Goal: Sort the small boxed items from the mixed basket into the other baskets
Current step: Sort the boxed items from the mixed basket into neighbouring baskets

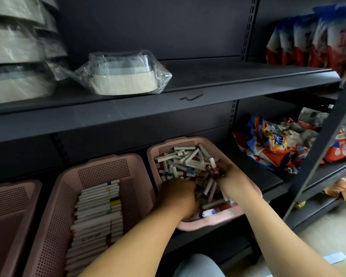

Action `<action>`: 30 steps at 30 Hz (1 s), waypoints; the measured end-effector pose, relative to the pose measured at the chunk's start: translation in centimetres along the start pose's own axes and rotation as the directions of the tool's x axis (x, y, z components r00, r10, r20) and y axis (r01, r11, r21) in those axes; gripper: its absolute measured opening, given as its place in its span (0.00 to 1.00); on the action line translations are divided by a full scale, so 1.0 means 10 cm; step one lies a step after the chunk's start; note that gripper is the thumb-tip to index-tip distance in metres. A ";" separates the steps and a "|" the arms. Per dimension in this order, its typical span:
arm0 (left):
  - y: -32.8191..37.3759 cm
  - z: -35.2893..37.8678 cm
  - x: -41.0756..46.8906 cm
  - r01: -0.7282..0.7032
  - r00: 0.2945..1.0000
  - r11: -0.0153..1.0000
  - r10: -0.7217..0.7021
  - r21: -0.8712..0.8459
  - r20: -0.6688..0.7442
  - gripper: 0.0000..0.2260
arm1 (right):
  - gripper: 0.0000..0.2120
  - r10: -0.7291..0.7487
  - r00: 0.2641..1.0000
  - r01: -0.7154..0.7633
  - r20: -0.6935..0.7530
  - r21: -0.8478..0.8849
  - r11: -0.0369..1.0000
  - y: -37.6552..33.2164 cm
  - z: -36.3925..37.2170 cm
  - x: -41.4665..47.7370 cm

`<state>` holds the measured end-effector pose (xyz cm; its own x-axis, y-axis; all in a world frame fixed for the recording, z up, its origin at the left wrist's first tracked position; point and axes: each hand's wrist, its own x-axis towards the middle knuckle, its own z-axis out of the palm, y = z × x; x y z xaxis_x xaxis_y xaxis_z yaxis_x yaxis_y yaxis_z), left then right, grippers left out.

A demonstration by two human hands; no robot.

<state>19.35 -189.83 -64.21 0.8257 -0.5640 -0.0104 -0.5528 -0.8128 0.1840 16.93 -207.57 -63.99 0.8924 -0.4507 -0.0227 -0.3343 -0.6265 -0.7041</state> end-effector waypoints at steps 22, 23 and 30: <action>-0.77 -0.35 -0.09 -0.043 0.942 0.433 -0.283 -0.901 -0.180 0.12 | 0.09 -0.276 0.959 0.277 -0.067 0.425 0.862 -0.72 0.31 -0.30; -0.91 -0.38 -0.15 -0.028 0.933 0.436 -0.312 -0.899 -0.180 0.11 | 0.09 -0.308 0.950 0.297 -0.043 0.413 0.861 -0.82 0.39 -0.31; -1.89 -0.67 -0.62 0.092 0.823 0.448 -0.537 -0.889 -0.186 0.05 | 0.09 -0.451 0.886 0.374 0.108 0.409 0.832 -1.43 0.88 -0.43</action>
<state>25.44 -169.99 -61.04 0.9971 0.0000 0.0755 -0.0724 -0.2861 0.9555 20.55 -191.15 -60.07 0.9740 -0.0480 0.2212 0.1798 -0.4296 -0.8849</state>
